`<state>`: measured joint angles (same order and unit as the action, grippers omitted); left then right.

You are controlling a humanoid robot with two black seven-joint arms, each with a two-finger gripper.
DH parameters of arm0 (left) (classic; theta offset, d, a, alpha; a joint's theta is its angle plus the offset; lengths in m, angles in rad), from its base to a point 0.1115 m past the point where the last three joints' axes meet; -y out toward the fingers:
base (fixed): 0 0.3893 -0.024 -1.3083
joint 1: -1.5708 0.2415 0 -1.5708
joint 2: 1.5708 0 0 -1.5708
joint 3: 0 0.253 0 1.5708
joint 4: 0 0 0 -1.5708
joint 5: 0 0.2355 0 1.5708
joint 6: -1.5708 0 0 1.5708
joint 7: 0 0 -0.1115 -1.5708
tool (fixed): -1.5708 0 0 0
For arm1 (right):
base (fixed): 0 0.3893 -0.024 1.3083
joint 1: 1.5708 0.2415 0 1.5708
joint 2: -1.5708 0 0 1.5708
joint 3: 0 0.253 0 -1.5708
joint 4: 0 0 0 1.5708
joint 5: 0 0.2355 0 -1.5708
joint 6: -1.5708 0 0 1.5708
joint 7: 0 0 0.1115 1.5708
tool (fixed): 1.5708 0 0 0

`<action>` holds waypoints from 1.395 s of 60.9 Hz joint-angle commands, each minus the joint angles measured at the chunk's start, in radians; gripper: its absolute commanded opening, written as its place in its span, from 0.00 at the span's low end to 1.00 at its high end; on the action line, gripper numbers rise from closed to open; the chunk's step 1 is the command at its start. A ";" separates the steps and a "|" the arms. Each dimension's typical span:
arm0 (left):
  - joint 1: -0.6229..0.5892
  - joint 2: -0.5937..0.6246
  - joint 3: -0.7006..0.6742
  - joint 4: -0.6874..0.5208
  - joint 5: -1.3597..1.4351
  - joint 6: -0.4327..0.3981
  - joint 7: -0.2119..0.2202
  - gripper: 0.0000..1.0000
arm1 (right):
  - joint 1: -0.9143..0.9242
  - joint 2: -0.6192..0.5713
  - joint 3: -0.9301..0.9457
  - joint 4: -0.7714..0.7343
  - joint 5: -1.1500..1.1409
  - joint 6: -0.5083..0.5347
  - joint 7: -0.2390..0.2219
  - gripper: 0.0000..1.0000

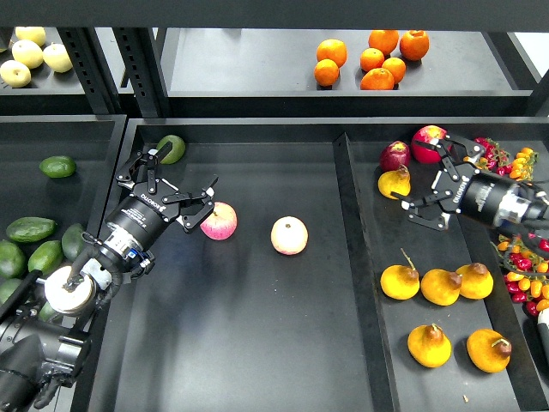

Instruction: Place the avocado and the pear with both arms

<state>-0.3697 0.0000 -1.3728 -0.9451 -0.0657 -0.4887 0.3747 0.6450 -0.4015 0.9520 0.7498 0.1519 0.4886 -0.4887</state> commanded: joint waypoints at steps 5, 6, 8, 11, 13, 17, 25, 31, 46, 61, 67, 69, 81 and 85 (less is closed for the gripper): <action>0.000 0.000 0.000 -0.001 0.001 0.000 -0.002 0.99 | -0.004 0.109 0.027 -0.041 -0.063 0.000 0.093 0.98; 0.000 0.000 0.000 -0.001 0.001 0.000 -0.002 0.99 | -0.004 0.124 0.027 -0.044 -0.066 0.000 0.120 0.98; 0.000 0.000 0.000 -0.001 0.001 0.000 -0.002 0.99 | -0.007 0.142 0.028 -0.046 -0.068 0.000 0.151 0.98; 0.000 0.000 0.000 -0.001 0.001 0.000 -0.003 0.99 | -0.016 0.180 0.045 -0.047 -0.068 0.000 0.192 0.99; 0.000 0.000 0.000 -0.001 0.001 0.000 -0.003 0.99 | -0.024 0.210 0.068 -0.047 -0.068 0.000 0.214 0.99; 0.000 0.000 0.000 -0.001 0.001 0.000 -0.007 0.99 | -0.048 0.271 0.126 -0.047 -0.069 0.000 0.233 0.99; 0.000 0.000 0.000 -0.003 0.001 0.000 -0.030 0.99 | -0.071 0.371 0.195 -0.049 -0.075 0.000 0.249 0.99; 0.000 0.000 0.000 -0.003 0.001 0.000 -0.037 0.99 | -0.076 0.402 0.202 -0.067 -0.087 0.000 0.305 0.99; 0.000 0.000 0.001 -0.004 0.000 0.000 -0.039 0.99 | -0.079 0.402 0.292 -0.174 -0.262 0.000 0.383 0.99; 0.000 0.000 0.001 -0.004 0.000 0.000 -0.059 0.99 | -0.100 0.402 0.274 -0.231 -0.281 0.000 0.403 0.99; 0.000 0.000 0.000 -0.004 0.000 0.000 -0.062 0.99 | -0.100 0.402 0.274 -0.234 -0.281 0.000 0.403 0.99; 0.000 0.000 0.001 -0.004 0.000 0.000 -0.062 0.99 | -0.100 0.402 0.275 -0.233 -0.281 0.000 0.404 0.99; 0.000 0.000 0.001 -0.006 0.000 0.000 -0.060 0.99 | -0.100 0.402 0.277 -0.234 -0.281 0.000 0.406 0.99; 0.000 0.000 0.001 -0.006 0.000 0.000 -0.060 0.99 | -0.100 0.402 0.277 -0.234 -0.281 0.000 0.406 0.99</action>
<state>-0.3697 0.0000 -1.3718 -0.9510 -0.0660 -0.4887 0.3131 0.5446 0.0000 1.2286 0.5159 -0.1289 0.4887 -0.0835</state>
